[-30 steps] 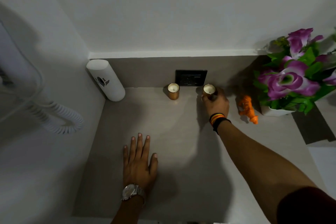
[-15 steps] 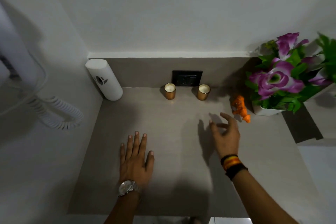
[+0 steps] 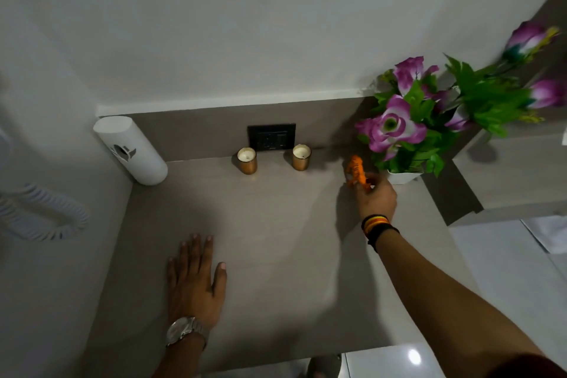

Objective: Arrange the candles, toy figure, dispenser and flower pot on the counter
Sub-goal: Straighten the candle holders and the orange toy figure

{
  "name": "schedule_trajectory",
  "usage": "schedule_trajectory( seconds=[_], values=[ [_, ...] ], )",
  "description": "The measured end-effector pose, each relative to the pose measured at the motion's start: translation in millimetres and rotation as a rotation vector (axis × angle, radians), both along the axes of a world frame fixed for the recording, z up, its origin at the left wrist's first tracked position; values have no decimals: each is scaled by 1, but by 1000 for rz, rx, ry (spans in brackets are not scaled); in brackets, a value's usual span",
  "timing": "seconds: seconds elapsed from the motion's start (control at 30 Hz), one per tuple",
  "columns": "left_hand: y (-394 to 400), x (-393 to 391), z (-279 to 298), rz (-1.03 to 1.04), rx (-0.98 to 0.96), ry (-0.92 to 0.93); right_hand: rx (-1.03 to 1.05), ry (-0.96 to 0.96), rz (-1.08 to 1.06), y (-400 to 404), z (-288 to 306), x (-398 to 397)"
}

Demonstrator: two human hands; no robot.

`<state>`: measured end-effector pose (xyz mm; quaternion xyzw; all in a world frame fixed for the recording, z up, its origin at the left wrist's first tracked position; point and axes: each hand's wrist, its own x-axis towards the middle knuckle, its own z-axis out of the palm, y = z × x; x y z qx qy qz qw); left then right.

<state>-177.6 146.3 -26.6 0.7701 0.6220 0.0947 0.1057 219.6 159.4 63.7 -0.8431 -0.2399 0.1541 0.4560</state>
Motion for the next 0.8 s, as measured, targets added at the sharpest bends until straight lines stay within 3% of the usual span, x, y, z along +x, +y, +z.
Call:
schedule_trajectory(
  seconds=[0.27, 0.5, 0.8],
  values=[
    [1, 1, 2, -9, 14, 19, -36, -27, 44, -2, -3, 5],
    [-1, 4, 4, -7, 31, 42, 53, 4, -255, -48, -11, 45],
    [-3, 5, -1, -3, 100, 65, 5, -82, -84, -13, -2, 85]
  ],
)
